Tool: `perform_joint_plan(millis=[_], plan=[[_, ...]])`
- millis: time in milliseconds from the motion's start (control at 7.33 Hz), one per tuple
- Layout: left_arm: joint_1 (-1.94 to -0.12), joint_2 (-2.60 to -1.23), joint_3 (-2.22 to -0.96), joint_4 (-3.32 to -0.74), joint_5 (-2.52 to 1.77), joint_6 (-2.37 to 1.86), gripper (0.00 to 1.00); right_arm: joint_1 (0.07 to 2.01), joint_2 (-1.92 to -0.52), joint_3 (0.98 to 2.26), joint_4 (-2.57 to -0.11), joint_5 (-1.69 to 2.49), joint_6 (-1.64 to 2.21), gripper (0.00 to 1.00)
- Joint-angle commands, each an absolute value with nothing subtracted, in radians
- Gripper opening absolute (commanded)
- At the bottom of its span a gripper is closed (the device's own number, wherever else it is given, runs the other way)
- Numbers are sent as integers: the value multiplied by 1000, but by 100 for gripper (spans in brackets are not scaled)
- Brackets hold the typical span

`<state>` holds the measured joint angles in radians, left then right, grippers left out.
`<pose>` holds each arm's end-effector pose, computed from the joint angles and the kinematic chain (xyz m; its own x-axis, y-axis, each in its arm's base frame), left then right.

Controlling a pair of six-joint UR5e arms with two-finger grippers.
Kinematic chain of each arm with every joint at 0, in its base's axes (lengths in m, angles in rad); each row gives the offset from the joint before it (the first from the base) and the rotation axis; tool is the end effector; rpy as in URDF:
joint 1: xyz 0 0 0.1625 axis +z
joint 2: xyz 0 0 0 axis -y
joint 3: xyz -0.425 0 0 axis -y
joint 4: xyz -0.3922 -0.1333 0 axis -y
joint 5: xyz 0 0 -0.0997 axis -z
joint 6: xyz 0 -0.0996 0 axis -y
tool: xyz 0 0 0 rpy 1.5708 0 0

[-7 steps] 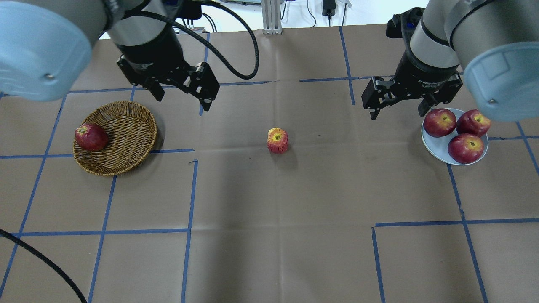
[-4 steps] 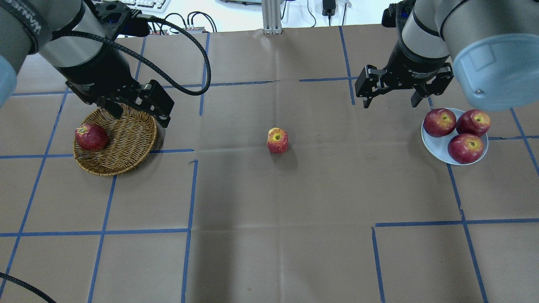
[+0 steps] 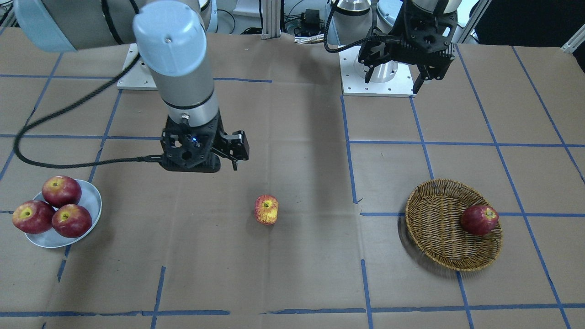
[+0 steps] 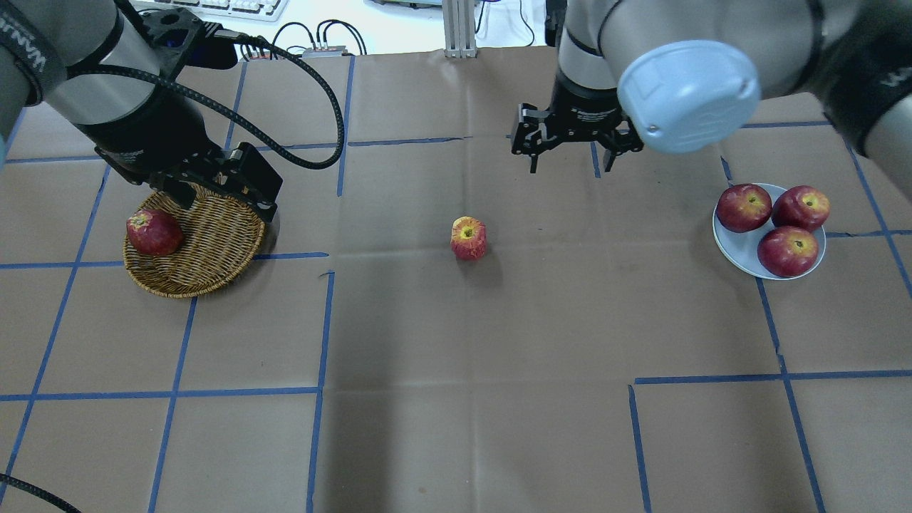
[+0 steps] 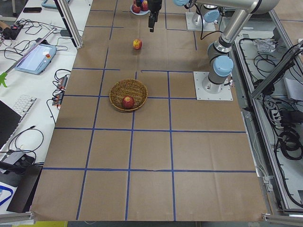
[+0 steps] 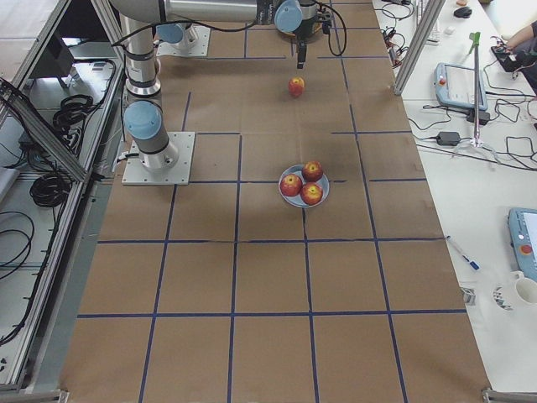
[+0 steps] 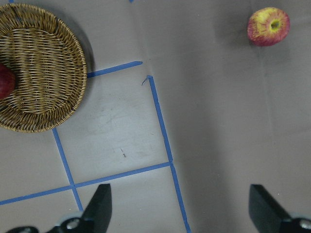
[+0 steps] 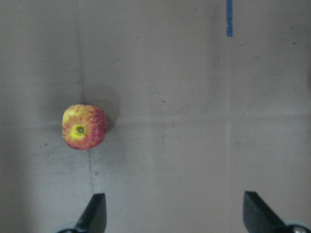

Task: Transfer apple from basket to plate
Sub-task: 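Reach the right gripper to the apple at table center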

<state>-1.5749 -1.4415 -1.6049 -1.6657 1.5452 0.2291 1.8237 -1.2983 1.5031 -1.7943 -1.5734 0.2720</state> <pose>-0.1376 -0.4348 0.5217 -0.9726 0.2311 0.0249 0.2310 0.9729 -0.0061 0.2789 -0.5476 0.3943 -0.9998 0.0191 -0.0025 0.0191 0.9996 -0.0187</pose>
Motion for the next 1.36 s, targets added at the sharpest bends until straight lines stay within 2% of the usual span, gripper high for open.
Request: perform_joint_plan(millis=[0,273,682,955,1091,1227], plan=[[-1577,-1446,-1608,-1666,1545,230,99,1894,-1189,1505,-1905,-1571,305,100],[-1575,-1443,-1608,-1669,1548,230,99,1925,-1099,1520,-2005,-1572,363,99],[-1578,-1440,-1609,-1677,1549,232,99,1934,-1040,1620,-2221,-1569,364,99],[-1578,-1428,-1649,-1666,1549,230,99,1951,-1008,1623,-2235,-1571,365,99],[-1577,-1422,-1649,-1666,1551,230,99,1954,-1006,1626,-2235,-1569,364,96],[-1577,-1422,-1649,-1666,1551,230,99,1956,-1002,1628,-2233,-1569,365,87]])
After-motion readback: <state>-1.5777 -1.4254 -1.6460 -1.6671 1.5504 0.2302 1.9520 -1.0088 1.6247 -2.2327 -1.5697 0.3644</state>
